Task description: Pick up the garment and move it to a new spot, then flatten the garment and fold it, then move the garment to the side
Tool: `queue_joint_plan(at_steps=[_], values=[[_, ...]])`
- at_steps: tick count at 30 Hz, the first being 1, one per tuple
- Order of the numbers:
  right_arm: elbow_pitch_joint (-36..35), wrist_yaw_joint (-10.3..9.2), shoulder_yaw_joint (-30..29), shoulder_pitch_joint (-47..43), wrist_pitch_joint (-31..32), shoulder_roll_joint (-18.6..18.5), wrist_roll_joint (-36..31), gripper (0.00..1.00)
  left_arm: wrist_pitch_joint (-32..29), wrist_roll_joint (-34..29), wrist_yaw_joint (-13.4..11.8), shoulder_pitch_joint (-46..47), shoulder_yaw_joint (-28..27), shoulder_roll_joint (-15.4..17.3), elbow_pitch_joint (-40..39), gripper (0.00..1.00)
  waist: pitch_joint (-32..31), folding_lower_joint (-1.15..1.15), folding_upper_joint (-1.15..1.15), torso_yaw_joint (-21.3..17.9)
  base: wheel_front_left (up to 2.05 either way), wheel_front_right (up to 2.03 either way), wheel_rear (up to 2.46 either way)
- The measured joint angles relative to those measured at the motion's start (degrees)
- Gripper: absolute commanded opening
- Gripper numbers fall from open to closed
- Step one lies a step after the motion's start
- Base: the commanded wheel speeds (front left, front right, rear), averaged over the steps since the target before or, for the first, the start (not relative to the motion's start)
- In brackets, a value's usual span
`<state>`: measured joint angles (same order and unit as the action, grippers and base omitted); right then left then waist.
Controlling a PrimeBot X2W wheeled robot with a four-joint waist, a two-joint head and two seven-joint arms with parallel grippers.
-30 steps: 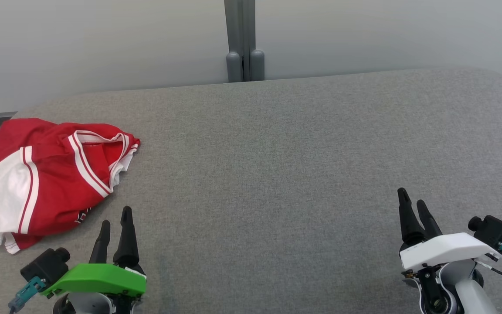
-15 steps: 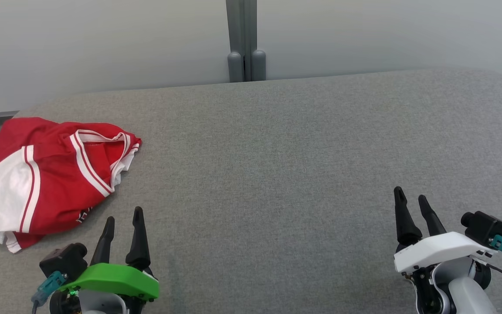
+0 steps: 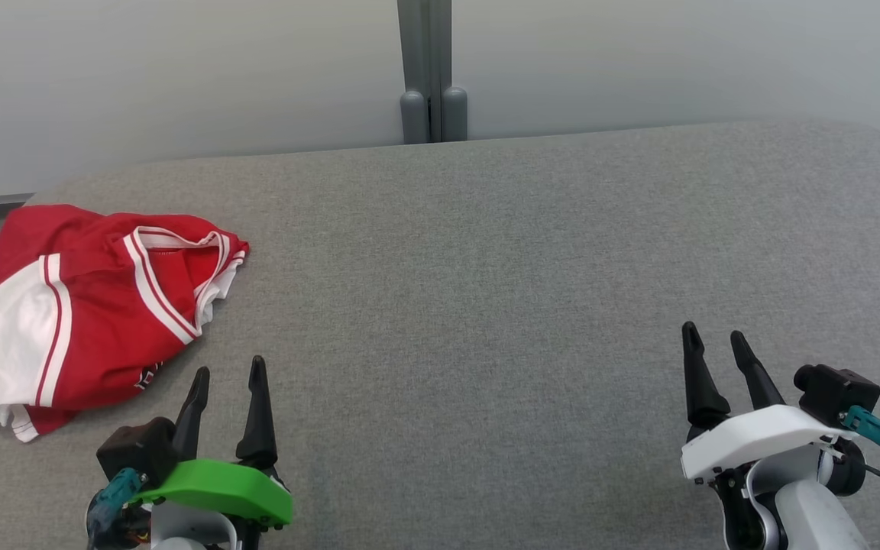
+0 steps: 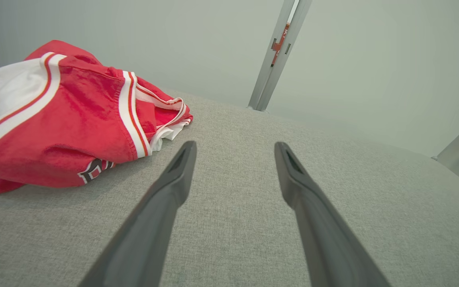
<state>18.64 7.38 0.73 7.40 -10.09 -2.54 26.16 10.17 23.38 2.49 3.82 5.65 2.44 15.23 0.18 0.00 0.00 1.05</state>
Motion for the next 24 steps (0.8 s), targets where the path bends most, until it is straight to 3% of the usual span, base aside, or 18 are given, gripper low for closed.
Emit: queue_joint_plan(at_steps=[24], values=[[0.7,0.01,1.6,0.3,-2.7,-0.1,-11.8,1.00,2.9,-9.8,-1.5,0.0,1.5,0.1,1.0,1.00,-0.7,0.00,0.00,0.2,0.00,0.00,0.00]])
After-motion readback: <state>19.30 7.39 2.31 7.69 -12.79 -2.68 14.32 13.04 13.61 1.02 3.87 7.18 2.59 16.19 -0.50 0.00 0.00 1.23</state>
